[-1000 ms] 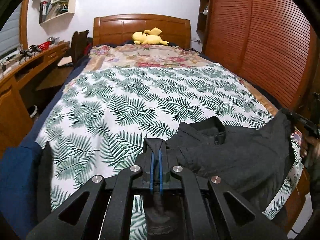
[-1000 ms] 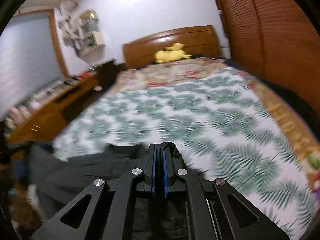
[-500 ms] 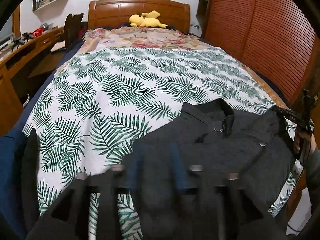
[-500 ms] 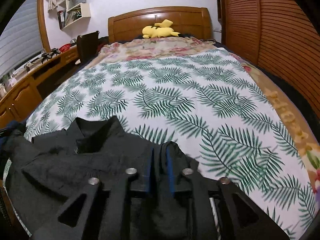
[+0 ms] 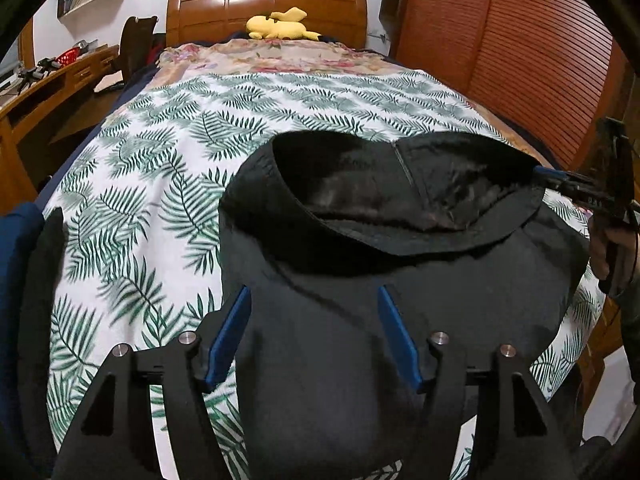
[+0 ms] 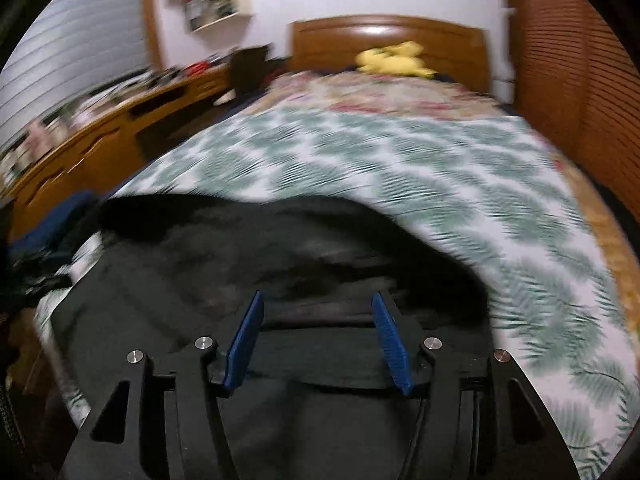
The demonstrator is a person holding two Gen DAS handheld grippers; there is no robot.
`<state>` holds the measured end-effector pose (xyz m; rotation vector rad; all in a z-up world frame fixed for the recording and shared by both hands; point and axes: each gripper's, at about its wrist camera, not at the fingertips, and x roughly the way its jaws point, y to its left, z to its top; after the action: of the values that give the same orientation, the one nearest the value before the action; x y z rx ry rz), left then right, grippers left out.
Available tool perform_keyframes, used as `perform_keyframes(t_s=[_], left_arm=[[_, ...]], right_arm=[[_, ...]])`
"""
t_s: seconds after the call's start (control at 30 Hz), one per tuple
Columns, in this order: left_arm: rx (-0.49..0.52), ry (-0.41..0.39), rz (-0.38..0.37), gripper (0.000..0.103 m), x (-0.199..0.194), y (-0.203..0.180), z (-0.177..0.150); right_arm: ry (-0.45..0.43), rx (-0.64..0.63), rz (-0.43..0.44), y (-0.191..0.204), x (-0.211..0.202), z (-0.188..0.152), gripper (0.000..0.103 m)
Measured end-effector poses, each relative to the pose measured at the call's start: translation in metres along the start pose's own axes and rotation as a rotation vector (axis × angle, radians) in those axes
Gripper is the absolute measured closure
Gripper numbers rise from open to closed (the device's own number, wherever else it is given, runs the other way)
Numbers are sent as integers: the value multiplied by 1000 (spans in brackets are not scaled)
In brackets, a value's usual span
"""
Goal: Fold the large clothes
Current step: 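Lower the folded half onto the jacket and open both grippers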
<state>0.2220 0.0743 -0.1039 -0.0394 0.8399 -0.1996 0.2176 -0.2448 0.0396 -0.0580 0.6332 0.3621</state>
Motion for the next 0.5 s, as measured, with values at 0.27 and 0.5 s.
perform_keyframes(t_s=[0.27, 0.5], left_arm=[[-12, -12, 2, 37, -10, 5, -13], [0, -10, 28, 37, -20, 17, -25]], right_arm=[[124, -55, 200, 69, 40, 0, 45], [241, -190, 138, 105, 76, 4, 45]])
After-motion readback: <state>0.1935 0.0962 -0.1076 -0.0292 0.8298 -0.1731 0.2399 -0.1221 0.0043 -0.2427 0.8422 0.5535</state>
